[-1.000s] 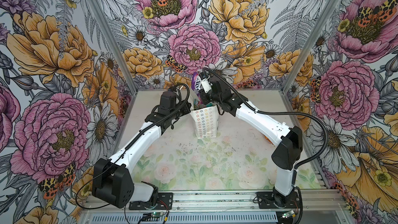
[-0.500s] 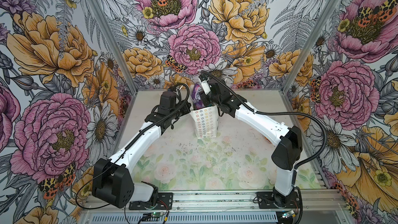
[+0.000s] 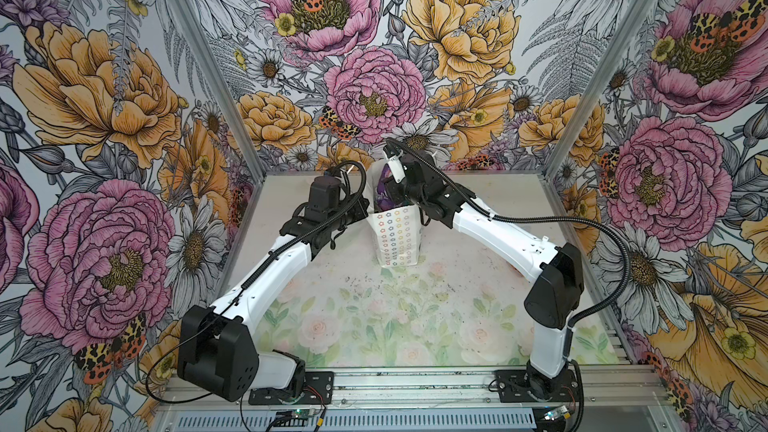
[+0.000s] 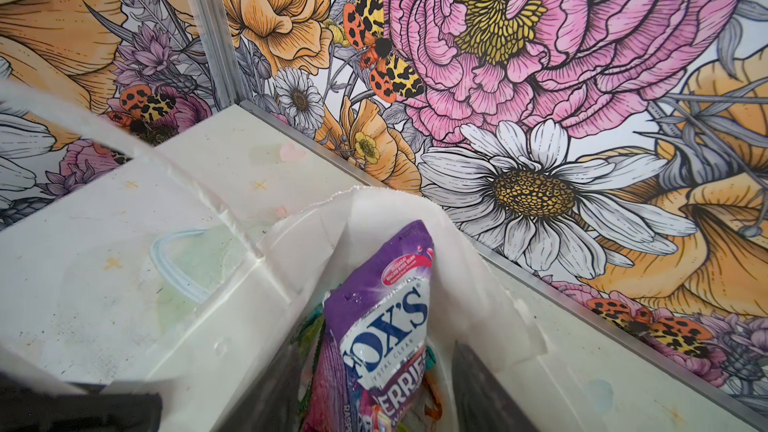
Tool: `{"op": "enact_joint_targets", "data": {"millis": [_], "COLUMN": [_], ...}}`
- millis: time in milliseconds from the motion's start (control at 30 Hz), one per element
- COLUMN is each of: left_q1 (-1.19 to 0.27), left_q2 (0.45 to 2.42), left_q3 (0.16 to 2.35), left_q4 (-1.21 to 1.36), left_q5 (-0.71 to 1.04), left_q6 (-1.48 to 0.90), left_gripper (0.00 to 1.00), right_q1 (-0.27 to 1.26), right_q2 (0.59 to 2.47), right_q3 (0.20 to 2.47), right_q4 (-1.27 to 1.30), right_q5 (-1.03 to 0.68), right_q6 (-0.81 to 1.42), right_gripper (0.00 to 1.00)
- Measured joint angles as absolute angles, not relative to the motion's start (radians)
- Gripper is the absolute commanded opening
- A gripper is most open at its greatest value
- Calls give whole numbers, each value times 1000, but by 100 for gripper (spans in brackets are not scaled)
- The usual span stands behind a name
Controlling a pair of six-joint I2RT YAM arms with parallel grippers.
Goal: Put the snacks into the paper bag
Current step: 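Open the right gripper and move it toward the orange chips bag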
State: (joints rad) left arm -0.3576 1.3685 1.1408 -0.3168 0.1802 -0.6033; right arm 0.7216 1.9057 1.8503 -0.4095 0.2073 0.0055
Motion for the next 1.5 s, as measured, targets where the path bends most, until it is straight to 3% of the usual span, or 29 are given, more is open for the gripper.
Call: {"op": "enact_joint_targets", "data": {"millis": [233,667,1267,1500], "left_q1": [-358,-358,-358,-358], "left_q2": [1369,1369,1369,1369], "left_q3": [1141,1141,1141,1141], "left_q4": [-317,-317,-317,-317], "left_q5": [180,180,180,180], "left_q6": [-604,-603,-603,-603], "left_gripper": [0,0,0,0], "right_q1": [722,722,721,690], "right_q2": [1854,1682,1338,1223], "right_q3": [1822,1742,1444,1327], "right_q4": [-410,-406,-407,-440], "right_q5": [217,268,517,633], "right_q6": [6,-1,-16,81], "right_gripper": [71,78,88,91]}}
